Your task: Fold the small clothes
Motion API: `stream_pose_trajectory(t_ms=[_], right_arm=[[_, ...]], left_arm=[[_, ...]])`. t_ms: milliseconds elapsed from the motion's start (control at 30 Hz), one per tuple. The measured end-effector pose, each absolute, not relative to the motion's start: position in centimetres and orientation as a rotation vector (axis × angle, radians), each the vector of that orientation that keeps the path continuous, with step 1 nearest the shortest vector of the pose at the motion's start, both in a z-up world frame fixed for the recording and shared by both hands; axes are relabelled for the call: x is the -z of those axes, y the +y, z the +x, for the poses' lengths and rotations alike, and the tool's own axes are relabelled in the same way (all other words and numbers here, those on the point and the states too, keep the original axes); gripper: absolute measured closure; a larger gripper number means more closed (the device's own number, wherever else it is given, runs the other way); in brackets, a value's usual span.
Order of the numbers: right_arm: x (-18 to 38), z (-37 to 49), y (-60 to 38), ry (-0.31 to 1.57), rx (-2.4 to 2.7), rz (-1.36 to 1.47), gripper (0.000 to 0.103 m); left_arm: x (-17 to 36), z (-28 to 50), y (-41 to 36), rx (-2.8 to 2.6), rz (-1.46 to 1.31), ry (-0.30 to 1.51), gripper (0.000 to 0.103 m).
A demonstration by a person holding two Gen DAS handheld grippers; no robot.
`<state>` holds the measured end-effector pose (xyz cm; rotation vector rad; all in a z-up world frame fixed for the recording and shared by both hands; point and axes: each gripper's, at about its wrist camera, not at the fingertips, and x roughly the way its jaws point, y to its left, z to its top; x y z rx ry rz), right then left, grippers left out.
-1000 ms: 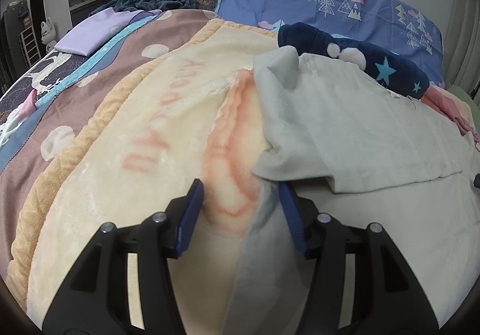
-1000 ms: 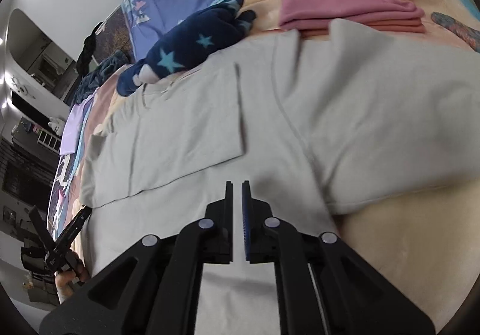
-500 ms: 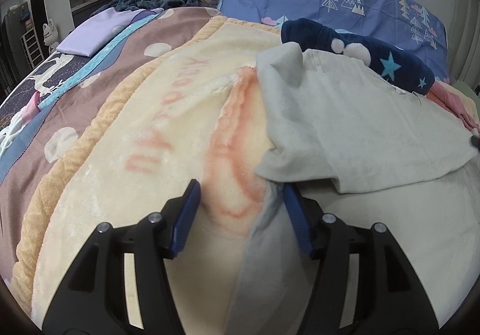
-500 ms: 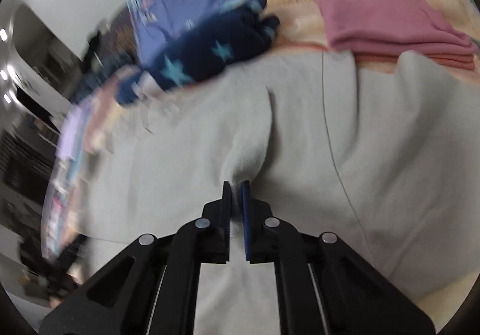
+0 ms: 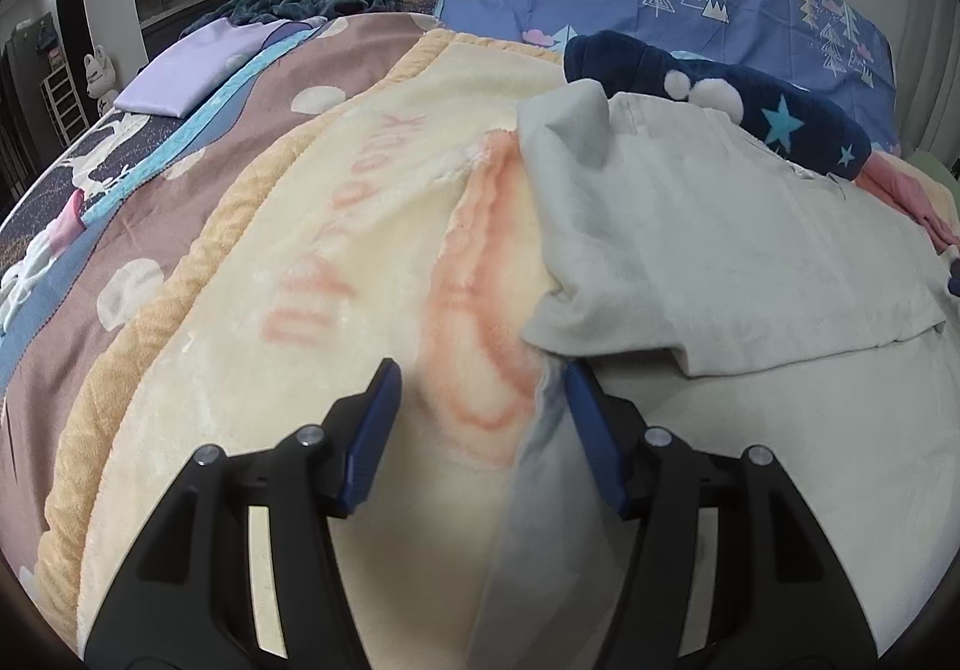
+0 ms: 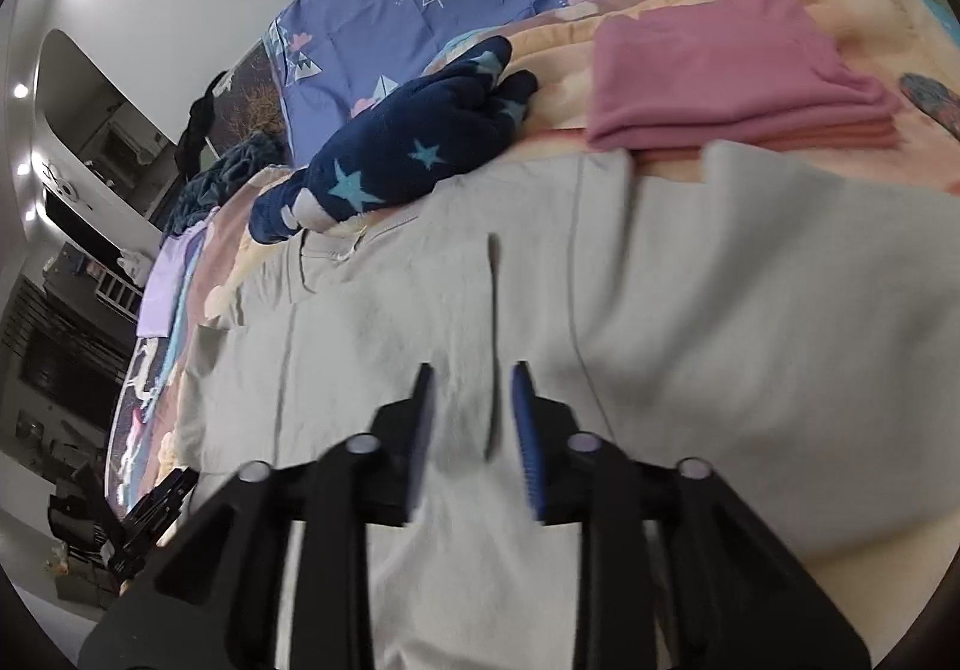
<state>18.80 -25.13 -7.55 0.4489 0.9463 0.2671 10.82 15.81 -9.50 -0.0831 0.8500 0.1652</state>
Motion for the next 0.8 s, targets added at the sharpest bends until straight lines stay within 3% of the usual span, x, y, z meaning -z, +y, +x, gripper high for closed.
stream_pose_trajectory(t_ms=[33,67,133,200,233,267,333,367,533,600,700,800], right_arm=[[8.0,20.2,-24.2,0.969,-0.286,0.439,0.062],[8.7,21.3,-23.4,0.999,-0.302,0.437,0.046],[10.2,22.9,-22.4,1.051,-0.300,0.428,0.038],[10.4,23.5,-21.9,1.031,-0.254,0.396,0.052],[10.1,23.5,-21.7,1.017,-0.232,0.369,0.090],[9.5,23.2,-22.2,1.012,-0.244,0.387,0.100],[7.2,21.7,-23.7,0.936,-0.288,0.486,0.100],[5.8,20.8,-24.3,0.902,-0.300,0.495,0.100],[1.6,17.2,-25.9,0.787,-0.206,0.327,0.100],[3.9,18.1,-26.3,0.870,-0.156,0.249,0.096],[8.6,18.9,-28.5,1.012,-0.107,0.348,0.094],[9.4,18.1,-30.0,0.984,-0.120,0.448,0.094]], left_arm=[[9.5,11.0,15.8,-0.167,-0.082,0.851,0.044],[9.6,11.2,15.7,-0.168,-0.081,0.854,0.043],[9.7,11.6,15.7,-0.170,-0.082,0.858,0.042],[9.6,11.7,15.8,-0.171,-0.089,0.853,0.042],[9.5,11.8,15.9,-0.168,-0.094,0.847,0.048],[9.3,11.7,15.9,-0.152,-0.101,0.835,0.055],[8.7,11.6,15.6,-0.114,-0.092,0.807,0.088],[8.4,11.4,15.2,-0.139,-0.059,0.791,0.094],[8.7,11.5,15.5,-0.166,-0.049,0.797,0.092],[9.3,11.7,16.2,-0.160,-0.087,0.828,0.091],[9.1,11.2,16.7,-0.158,-0.113,0.820,0.091],[8.3,10.6,16.5,-0.140,-0.110,0.807,0.088]])
